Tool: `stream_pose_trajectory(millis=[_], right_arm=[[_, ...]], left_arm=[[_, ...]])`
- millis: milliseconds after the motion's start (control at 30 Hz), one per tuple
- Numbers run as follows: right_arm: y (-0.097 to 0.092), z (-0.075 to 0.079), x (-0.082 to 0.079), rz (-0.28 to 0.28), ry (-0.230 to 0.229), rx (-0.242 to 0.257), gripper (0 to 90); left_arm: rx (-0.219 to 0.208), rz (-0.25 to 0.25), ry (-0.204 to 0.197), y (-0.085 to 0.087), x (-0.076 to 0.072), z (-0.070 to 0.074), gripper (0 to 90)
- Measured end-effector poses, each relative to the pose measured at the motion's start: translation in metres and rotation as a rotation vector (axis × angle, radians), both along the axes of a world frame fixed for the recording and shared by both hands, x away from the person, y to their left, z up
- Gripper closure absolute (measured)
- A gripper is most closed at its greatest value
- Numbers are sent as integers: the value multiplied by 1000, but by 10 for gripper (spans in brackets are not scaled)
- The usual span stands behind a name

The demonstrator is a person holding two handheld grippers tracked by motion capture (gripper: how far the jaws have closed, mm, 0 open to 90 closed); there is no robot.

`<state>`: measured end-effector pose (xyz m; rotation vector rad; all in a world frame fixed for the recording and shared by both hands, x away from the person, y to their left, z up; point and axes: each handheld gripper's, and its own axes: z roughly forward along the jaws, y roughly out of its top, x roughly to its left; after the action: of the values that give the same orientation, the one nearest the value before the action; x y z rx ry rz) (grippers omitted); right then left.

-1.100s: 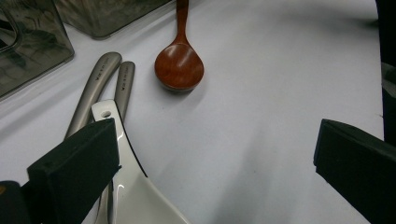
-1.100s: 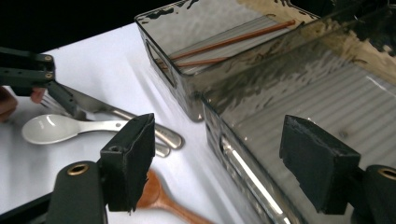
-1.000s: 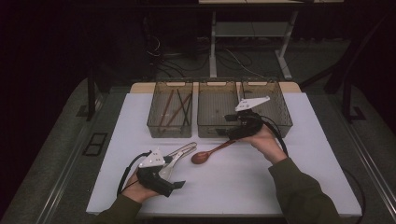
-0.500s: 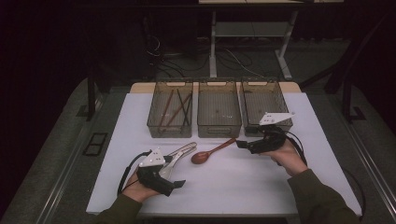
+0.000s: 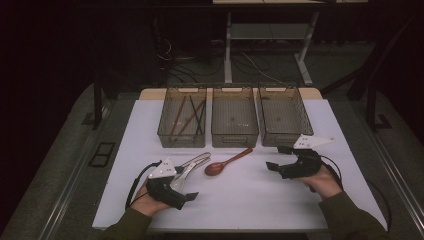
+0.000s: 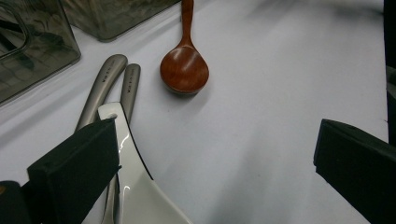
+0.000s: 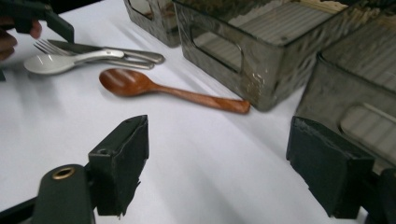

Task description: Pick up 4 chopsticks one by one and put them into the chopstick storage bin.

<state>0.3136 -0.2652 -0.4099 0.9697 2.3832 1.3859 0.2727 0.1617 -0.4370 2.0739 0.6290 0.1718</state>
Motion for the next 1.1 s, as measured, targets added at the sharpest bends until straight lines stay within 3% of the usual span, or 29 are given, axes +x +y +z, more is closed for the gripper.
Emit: stream_pose_trajectory(millis=[300, 467, 800, 1100], right_arm=[[-12, -14, -22, -37, -10, 2, 185], [-18, -22, -33, -53, -8, -24, 176], [-36, -32, -47, -114, -4, -37, 176], [-46, -38, -55, -126, -2, -66, 176]], left_arm=[[-3, 2, -2, 1, 1, 0, 0], [-1, 2, -4, 1, 1, 0, 0], [2, 1, -10, 1, 1, 1, 0], [2, 9, -6, 1, 1, 2, 0]])
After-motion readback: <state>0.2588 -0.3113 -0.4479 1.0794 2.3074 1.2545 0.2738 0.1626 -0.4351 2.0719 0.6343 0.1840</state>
